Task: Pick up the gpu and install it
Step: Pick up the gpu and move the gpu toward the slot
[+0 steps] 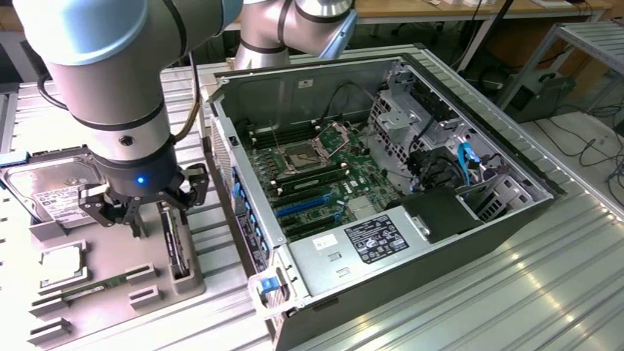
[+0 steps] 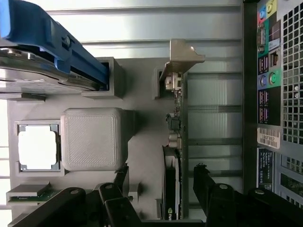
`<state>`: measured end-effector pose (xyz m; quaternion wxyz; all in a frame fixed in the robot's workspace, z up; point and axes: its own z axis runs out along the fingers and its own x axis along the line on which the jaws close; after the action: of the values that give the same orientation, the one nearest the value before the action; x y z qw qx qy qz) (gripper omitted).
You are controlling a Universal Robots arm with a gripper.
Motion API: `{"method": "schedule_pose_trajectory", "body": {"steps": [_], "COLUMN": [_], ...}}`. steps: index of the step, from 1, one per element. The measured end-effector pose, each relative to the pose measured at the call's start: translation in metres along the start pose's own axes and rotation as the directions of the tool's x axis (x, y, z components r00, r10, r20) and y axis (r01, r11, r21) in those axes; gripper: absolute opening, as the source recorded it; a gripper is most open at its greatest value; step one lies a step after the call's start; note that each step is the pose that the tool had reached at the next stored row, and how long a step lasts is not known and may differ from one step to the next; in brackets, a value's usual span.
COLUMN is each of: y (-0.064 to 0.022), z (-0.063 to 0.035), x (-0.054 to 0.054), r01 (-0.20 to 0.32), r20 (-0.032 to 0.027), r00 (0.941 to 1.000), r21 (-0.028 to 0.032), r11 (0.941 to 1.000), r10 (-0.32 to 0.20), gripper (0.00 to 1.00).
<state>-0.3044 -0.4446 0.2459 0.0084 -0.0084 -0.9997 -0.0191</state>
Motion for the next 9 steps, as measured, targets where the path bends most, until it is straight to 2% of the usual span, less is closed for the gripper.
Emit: {"method": "schedule_pose_trajectory", "body": {"steps": [2,9], "y": [-0.0001,-0.0002], "z": [0.0013,0.0048], "x": [-0.0008,-0.0026], "r01": [0.0,0.0], "r20": [-0.0002,-0.0002], "r00": [1.0,1.0], "r21": [0.0021,0.0028], "r11": [1.0,1.0], "r10": [0.0,0.0], "gripper": [0.66,0.66]}}
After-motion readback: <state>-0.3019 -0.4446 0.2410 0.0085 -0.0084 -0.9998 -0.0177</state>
